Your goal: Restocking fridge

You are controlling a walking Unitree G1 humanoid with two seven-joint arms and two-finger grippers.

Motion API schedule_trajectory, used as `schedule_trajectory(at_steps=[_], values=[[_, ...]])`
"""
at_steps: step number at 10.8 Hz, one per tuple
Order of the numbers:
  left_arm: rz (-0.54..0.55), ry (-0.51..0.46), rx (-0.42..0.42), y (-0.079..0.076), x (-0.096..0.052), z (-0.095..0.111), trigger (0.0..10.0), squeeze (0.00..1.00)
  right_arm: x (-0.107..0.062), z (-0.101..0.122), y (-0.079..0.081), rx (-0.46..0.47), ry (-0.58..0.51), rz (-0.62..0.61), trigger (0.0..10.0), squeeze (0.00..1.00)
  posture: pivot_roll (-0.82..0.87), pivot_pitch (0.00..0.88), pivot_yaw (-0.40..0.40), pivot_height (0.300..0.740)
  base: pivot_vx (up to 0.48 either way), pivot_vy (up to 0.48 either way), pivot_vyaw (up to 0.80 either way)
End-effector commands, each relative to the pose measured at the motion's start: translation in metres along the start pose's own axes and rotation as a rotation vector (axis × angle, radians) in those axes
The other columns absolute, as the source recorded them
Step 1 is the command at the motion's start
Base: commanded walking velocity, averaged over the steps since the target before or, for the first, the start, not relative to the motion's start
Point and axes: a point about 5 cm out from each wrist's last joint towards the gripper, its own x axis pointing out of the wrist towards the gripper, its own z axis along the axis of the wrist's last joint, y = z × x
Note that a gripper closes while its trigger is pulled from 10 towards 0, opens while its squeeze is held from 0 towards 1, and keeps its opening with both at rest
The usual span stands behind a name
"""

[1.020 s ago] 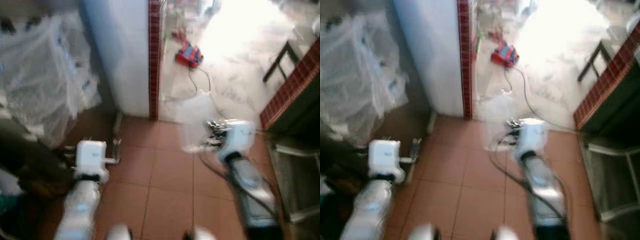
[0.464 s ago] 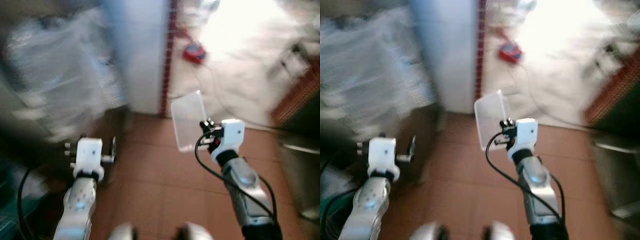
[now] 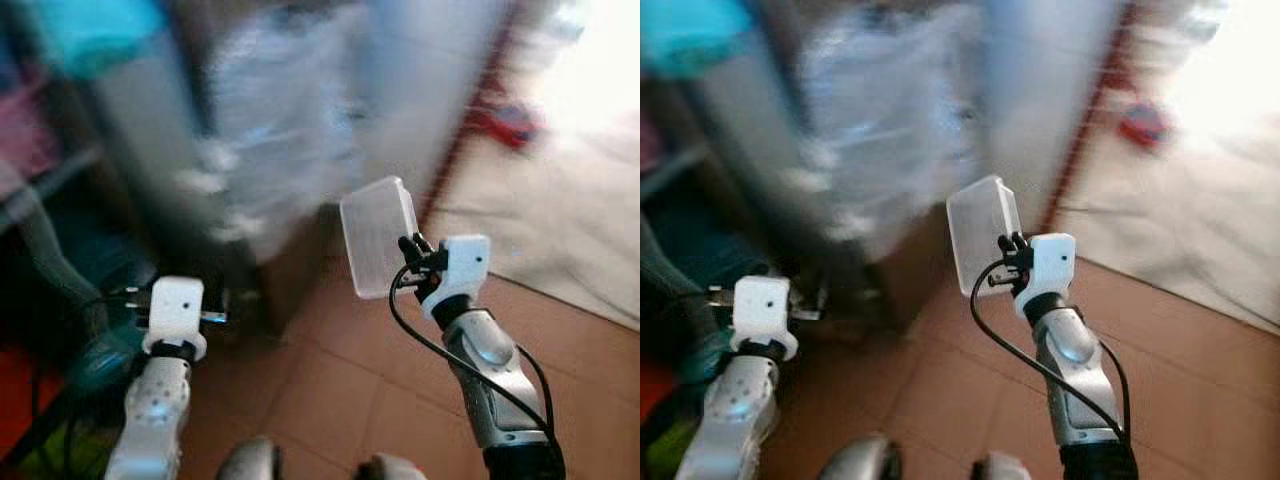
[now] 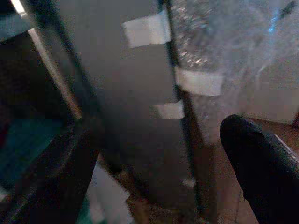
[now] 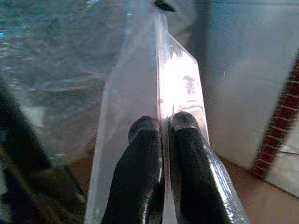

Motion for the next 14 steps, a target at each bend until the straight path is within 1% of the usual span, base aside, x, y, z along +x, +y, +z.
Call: schedule_trajectory(at_steps=[1,3,7,8,9,10,12,13,14], values=[[-0.037,-0.022,-0.017,-0.007,0.001,0.004,10.0,0.00,-0.003,-0.001,-0.008,-0.001,0.004,-0.028,10.0,0.00,-0.02,0.092,-0.007,0.740,0.000,0.000,0.00],[-0.057,-0.030,-0.028,-0.009,0.000,0.005,10.0,0.00,-0.003,0.000,-0.008,-0.002,0.001,-0.025,10.0,0.00,-0.03,0.089,-0.010,0.740,0.122,0.000,0.00],[-0.050,-0.044,-0.041,-0.010,0.001,0.006,10.0,0.00,0.000,0.001,-0.007,-0.008,0.000,-0.015,10.0,0.00,-0.03,0.084,-0.014,0.740,0.306,0.000,0.00],[-0.028,-0.072,-0.038,-0.007,0.001,0.012,10.0,0.00,-0.001,0.000,-0.007,-0.009,0.002,-0.012,10.0,0.00,-0.03,0.083,-0.016,0.740,0.409,0.000,0.00],[0.005,-0.111,-0.046,-0.003,0.002,0.022,10.0,0.00,-0.001,0.000,-0.008,-0.009,0.004,-0.011,10.0,0.00,-0.03,0.084,-0.015,0.740,0.424,0.000,0.00],[0.003,-0.117,-0.054,-0.004,0.003,0.025,10.0,0.00,-0.001,0.000,-0.008,-0.009,0.005,-0.011,10.0,0.00,-0.03,0.082,-0.018,0.740,0.412,0.000,0.00],[0.023,-0.112,-0.065,-0.001,0.001,0.024,10.0,0.00,0.000,0.000,-0.008,-0.007,0.006,-0.006,10.0,0.00,-0.03,0.083,-0.018,0.740,0.330,0.000,0.00],[0.060,-0.117,-0.056,0.001,-0.002,0.024,10.0,0.00,-0.001,-0.001,-0.007,-0.008,0.009,0.000,10.0,0.00,-0.03,0.081,-0.018,0.740,0.000,0.000,0.00],[0.148,-0.139,-0.018,0.009,-0.005,0.026,10.0,0.00,-0.002,-0.003,-0.007,-0.010,0.013,0.004,10.0,0.00,-0.03,0.081,-0.018,0.740,0.000,0.000,0.00]])
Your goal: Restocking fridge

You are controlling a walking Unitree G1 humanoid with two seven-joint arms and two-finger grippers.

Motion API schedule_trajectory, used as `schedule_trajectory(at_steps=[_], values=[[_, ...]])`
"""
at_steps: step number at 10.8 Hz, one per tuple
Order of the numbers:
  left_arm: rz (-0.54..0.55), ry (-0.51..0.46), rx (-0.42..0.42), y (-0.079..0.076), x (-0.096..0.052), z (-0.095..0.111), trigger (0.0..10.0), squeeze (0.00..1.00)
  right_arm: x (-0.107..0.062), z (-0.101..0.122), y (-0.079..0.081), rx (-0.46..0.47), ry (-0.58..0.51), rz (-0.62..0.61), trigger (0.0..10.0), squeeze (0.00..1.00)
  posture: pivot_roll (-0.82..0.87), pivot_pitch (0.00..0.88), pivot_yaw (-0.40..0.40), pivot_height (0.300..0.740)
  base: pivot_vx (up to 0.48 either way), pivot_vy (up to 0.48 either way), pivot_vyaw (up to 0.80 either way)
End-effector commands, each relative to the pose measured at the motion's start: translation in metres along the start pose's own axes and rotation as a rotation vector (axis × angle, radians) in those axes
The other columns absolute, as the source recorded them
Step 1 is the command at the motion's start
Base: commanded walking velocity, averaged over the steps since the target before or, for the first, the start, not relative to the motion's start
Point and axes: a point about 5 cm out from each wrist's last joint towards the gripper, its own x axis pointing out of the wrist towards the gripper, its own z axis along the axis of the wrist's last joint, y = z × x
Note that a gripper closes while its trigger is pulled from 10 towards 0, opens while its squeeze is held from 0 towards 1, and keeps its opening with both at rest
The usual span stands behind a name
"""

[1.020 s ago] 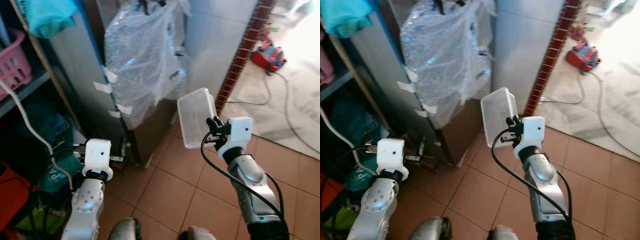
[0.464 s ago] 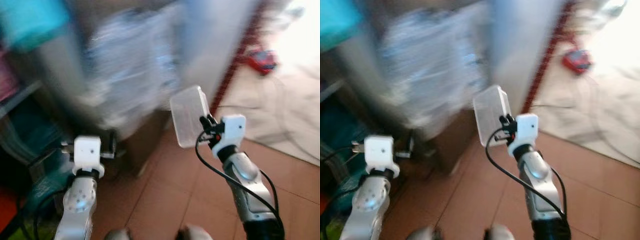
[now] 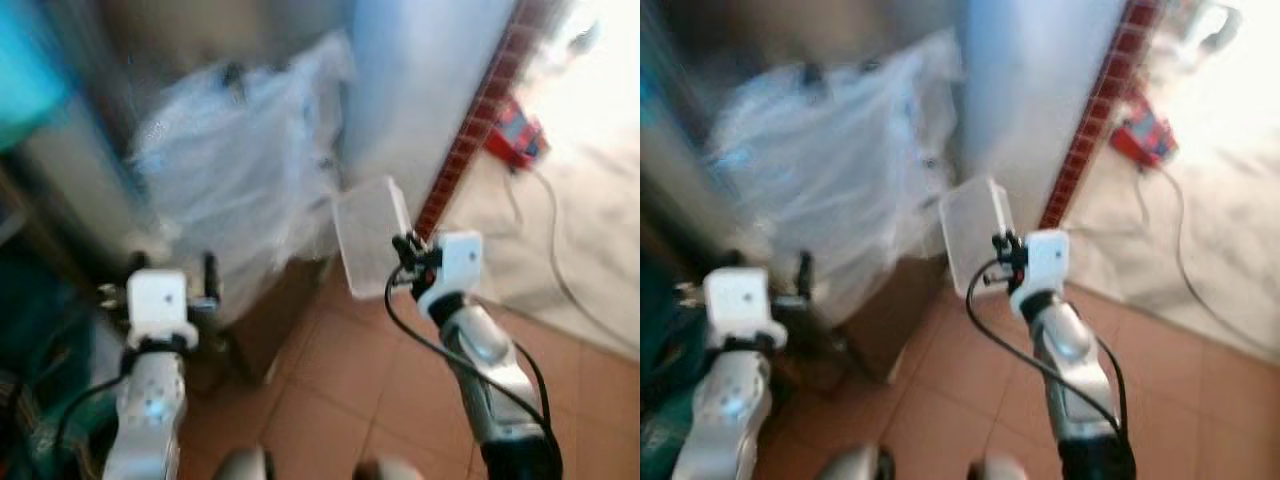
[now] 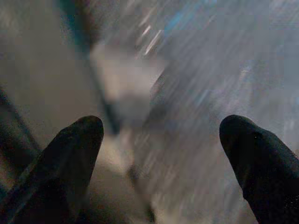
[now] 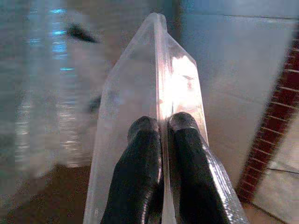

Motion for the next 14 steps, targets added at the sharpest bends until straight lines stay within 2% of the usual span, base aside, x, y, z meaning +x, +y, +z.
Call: schedule_trajectory(at_steps=[1,2,4,6,9,14], values=[[0.037,-0.015,0.007,0.005,0.001,0.004,10.0,0.00,-0.004,-0.001,-0.007,-0.002,0.001,-0.020,10.0,0.00,-0.03,0.080,-0.019,0.740,0.000,0.000,0.00],[0.028,0.007,-0.018,0.005,0.009,0.002,10.0,0.00,-0.004,-0.001,-0.006,-0.002,0.002,-0.017,10.0,0.00,-0.03,0.081,-0.024,0.740,0.000,0.000,0.00],[0.014,-0.029,-0.037,0.004,0.025,0.010,10.0,0.00,-0.004,0.000,-0.007,-0.006,0.000,-0.019,10.0,0.00,-0.04,0.084,-0.022,0.740,0.000,0.000,0.00],[0.027,-0.042,-0.040,0.004,0.030,0.014,10.0,0.00,-0.006,-0.001,-0.008,-0.007,0.004,-0.026,10.0,0.00,-0.04,0.089,-0.017,0.740,0.000,0.000,0.00],[-0.055,0.028,-0.109,-0.006,0.038,0.003,10.0,0.00,-0.006,-0.002,-0.006,-0.004,0.006,-0.022,10.0,0.00,-0.04,0.093,-0.017,0.740,0.000,0.000,0.00],[-0.025,0.048,-0.102,0.003,0.059,-0.006,10.0,0.00,-0.011,-0.003,-0.008,-0.012,0.017,-0.036,10.0,0.00,-0.07,0.102,-0.011,0.740,0.000,0.000,0.00]])
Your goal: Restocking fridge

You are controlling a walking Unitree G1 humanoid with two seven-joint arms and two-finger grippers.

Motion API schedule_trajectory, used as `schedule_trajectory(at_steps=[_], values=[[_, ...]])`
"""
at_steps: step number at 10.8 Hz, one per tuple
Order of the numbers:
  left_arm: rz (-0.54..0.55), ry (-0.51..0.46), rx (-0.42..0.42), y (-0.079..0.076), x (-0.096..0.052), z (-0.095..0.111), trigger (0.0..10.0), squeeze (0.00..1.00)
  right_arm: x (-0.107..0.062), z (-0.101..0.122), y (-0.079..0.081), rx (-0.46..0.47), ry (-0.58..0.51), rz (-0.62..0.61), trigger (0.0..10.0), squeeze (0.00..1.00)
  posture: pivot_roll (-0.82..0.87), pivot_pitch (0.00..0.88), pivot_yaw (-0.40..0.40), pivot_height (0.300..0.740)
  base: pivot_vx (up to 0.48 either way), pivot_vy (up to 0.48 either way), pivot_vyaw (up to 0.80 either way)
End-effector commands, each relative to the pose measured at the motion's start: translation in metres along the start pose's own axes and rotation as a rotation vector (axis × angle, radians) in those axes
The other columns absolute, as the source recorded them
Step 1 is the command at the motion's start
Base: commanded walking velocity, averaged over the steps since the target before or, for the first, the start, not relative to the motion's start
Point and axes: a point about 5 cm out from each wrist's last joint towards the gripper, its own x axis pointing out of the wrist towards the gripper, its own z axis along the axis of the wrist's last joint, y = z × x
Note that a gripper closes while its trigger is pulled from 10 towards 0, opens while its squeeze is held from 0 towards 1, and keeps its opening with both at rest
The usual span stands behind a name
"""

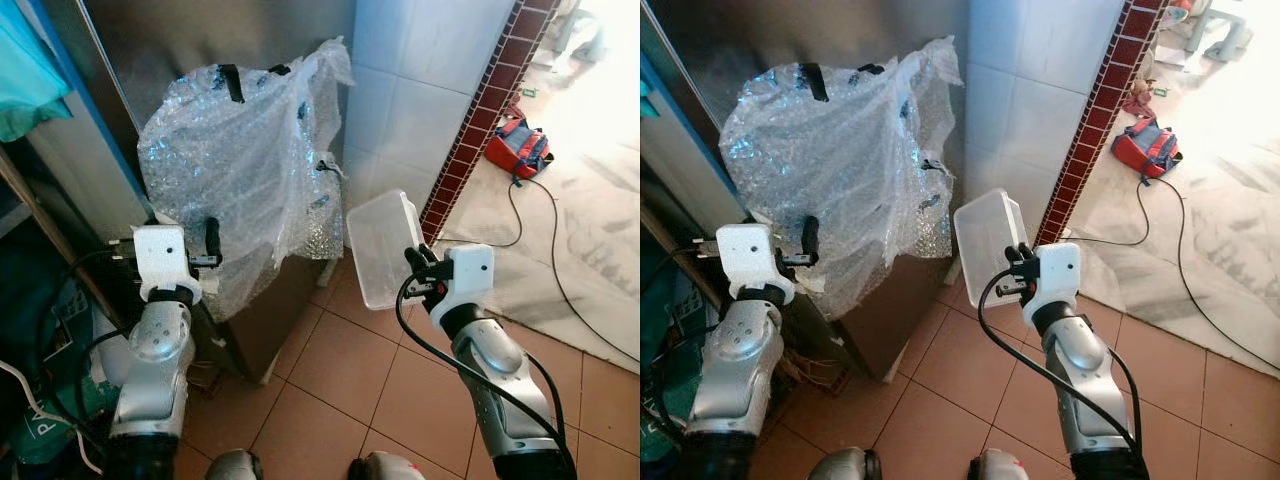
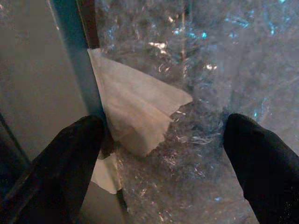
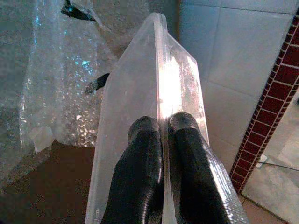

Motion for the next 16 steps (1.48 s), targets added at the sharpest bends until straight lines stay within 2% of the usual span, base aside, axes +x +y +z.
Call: schedule_trajectory(at_steps=[1,3,5,9,12,15,16], values=[[0.033,0.026,-0.006,0.010,0.003,-0.006,10.0,0.00,-0.002,0.005,-0.002,-0.008,-0.013,-0.007,10.0,0.00,-0.07,0.103,-0.011,0.740,0.000,0.000,0.00],[0.017,0.084,-0.033,0.008,0.007,-0.017,10.0,0.00,-0.003,0.006,-0.008,-0.021,-0.012,-0.016,10.0,0.00,-0.08,0.100,-0.014,0.740,0.000,0.000,0.00],[-0.021,0.133,-0.058,0.003,0.013,-0.024,10.0,0.00,-0.003,0.008,-0.006,-0.021,-0.015,-0.015,10.0,0.00,-0.09,0.099,-0.018,0.740,0.000,0.000,0.00],[-0.168,0.195,-0.098,-0.015,0.009,-0.035,10.0,0.00,-0.002,0.008,-0.008,-0.024,-0.012,-0.015,10.0,0.00,-0.08,0.098,-0.018,0.740,0.000,0.000,0.00],[-0.211,0.200,-0.103,-0.020,0.009,-0.036,10.0,0.00,-0.002,0.007,-0.005,-0.020,-0.012,-0.013,10.0,0.00,-0.08,0.099,-0.016,0.740,0.000,0.000,0.00],[-0.360,0.203,-0.130,-0.038,0.010,-0.034,10.0,0.00,0.000,0.009,-0.006,-0.020,-0.018,-0.016,10.0,0.00,-0.08,0.097,-0.019,0.740,0.000,0.000,0.00],[-0.423,0.207,-0.129,-0.048,0.010,-0.034,10.0,0.00,0.000,0.009,-0.004,-0.017,-0.022,-0.013,10.0,0.00,-0.08,0.095,-0.019,0.740,0.000,0.000,0.00]])
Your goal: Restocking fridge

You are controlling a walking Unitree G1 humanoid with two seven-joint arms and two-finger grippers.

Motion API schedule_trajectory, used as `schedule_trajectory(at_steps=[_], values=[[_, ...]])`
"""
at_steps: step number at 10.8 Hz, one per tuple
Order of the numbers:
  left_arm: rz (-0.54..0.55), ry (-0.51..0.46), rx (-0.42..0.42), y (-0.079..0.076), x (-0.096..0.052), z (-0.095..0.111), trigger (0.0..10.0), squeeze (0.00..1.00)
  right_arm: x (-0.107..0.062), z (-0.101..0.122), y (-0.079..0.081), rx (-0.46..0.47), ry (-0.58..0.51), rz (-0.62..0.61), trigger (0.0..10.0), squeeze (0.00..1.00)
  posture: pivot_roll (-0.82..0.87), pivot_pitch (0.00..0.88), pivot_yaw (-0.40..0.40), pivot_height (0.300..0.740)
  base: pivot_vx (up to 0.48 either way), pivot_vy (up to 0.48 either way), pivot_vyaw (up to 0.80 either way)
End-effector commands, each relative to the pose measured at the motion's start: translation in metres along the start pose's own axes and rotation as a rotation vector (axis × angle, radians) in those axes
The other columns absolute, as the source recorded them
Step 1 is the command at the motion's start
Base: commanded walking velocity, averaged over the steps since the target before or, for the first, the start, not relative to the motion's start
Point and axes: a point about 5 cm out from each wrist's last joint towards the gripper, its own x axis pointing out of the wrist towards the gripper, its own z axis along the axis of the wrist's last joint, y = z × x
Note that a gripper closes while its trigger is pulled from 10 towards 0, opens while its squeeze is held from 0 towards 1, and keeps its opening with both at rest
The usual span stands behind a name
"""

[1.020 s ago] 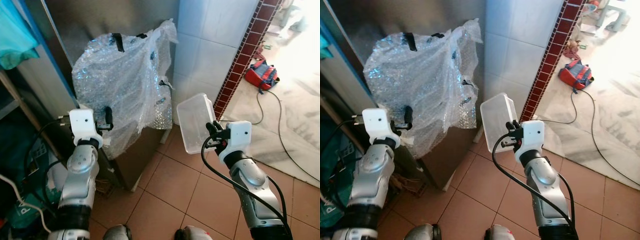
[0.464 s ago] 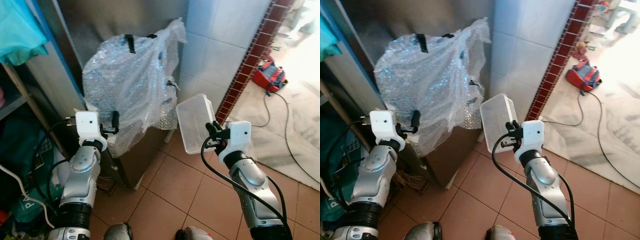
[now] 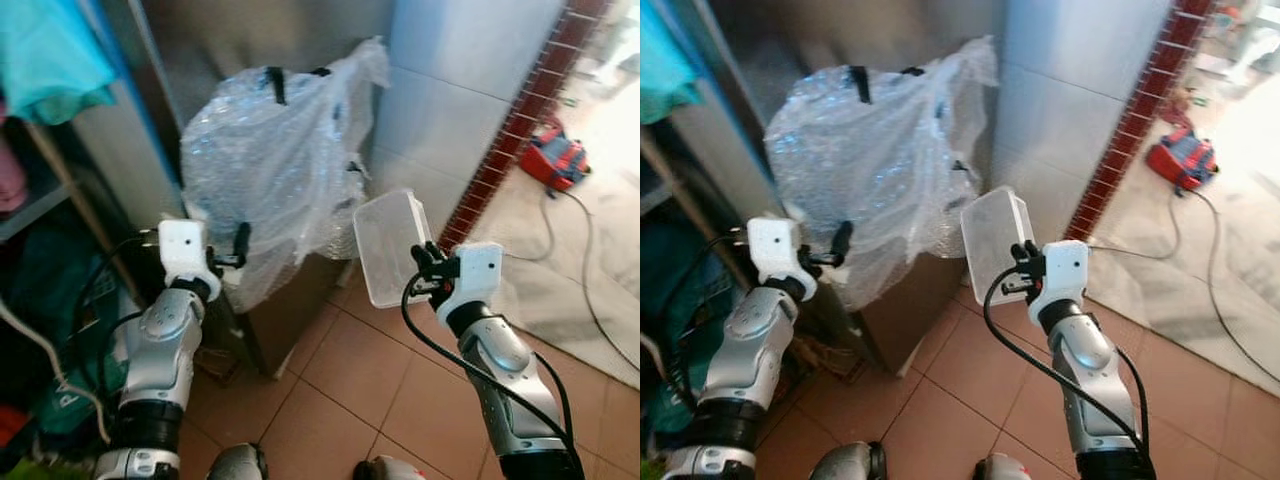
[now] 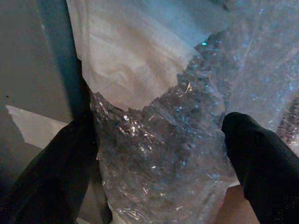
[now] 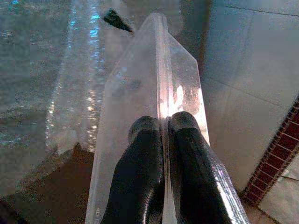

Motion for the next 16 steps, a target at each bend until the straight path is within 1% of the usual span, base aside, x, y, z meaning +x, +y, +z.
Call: schedule_trajectory(at_steps=[1,2,3,4,5,6,7,8,9,10,11,14,15,16], values=[[-0.146,0.116,-0.013,-0.030,0.003,-0.022,10.0,0.00,0.001,0.006,0.001,-0.002,-0.025,-0.001,10.0,0.00,-0.08,0.094,-0.015,0.740,0.000,0.000,0.00],[-0.169,0.117,-0.011,-0.035,0.004,-0.022,10.0,0.00,0.000,0.007,0.000,-0.002,-0.027,-0.005,10.0,0.00,-0.09,0.094,-0.013,0.740,0.000,0.000,0.00],[-0.238,0.118,-0.015,-0.047,0.006,-0.021,10.0,0.00,-0.001,0.008,-0.001,-0.003,-0.032,-0.014,10.0,0.00,-0.09,0.095,-0.007,0.740,0.000,0.000,0.00],[-0.264,0.121,-0.008,-0.052,0.007,-0.022,10.0,0.00,-0.002,0.008,-0.001,-0.002,-0.034,-0.018,10.0,0.00,-0.09,0.095,-0.004,0.740,0.000,0.000,0.00],[-0.303,0.127,-0.018,-0.061,0.007,-0.023,10.0,0.00,-0.003,0.008,-0.002,-0.001,-0.037,-0.027,10.0,0.00,-0.10,0.095,-0.001,0.740,0.000,0.000,0.00],[-0.321,0.129,-0.019,-0.065,0.007,-0.024,10.0,0.00,-0.004,0.008,-0.002,-0.001,-0.038,-0.033,10.0,0.00,-0.10,0.095,0.003,0.740,0.000,0.000,0.00],[-0.375,0.130,-0.036,-0.075,0.006,-0.024,10.0,0.00,-0.005,0.009,-0.002,0.000,-0.041,-0.039,10.0,0.00,-0.10,0.093,0.005,0.740,0.000,0.000,0.00],[-0.406,0.134,-0.036,-0.081,0.005,-0.025,10.0,0.00,-0.005,0.009,-0.002,0.000,-0.041,-0.040,10.0,0.00,-0.10,0.093,0.006,0.740,0.000,0.000,0.00],[-0.458,0.137,-0.035,-0.092,0.003,-0.025,10.0,0.00,-0.005,0.008,-0.002,0.000,-0.041,-0.044,10.0,0.00,-0.10,0.093,0.008,0.740,0.000,0.000,0.00],[-0.503,0.140,-0.065,-0.102,0.001,-0.026,10.0,0.00,-0.005,0.008,-0.002,0.000,-0.042,-0.046,10.0,0.00,-0.10,0.090,0.010,0.740,0.000,0.000,0.00],[-0.520,0.139,-0.050,-0.108,0.000,-0.027,10.0,0.00,-0.005,0.008,-0.003,-0.001,-0.043,-0.050,10.0,0.00,-0.10,0.090,0.011,0.740,0.000,0.000,0.00],[-0.538,0.142,-0.051,-0.117,-0.002,-0.028,10.0,0.00,-0.006,0.008,-0.003,-0.001,-0.043,-0.057,10.0,0.00,-0.10,0.089,0.016,0.740,0.000,0.000,0.00],[-0.530,0.137,-0.046,-0.116,-0.001,-0.027,10.0,0.00,-0.007,0.011,-0.008,0.003,-0.058,-0.104,10.0,0.00,-0.10,0.089,0.016,0.740,0.000,0.000,0.00],[-0.504,0.132,-0.031,-0.113,0.001,-0.026,10.0,0.00,-0.007,0.014,-0.014,-0.021,-0.072,-0.152,10.0,0.00,-0.10,0.089,0.016,0.740,0.000,0.000,0.00]])
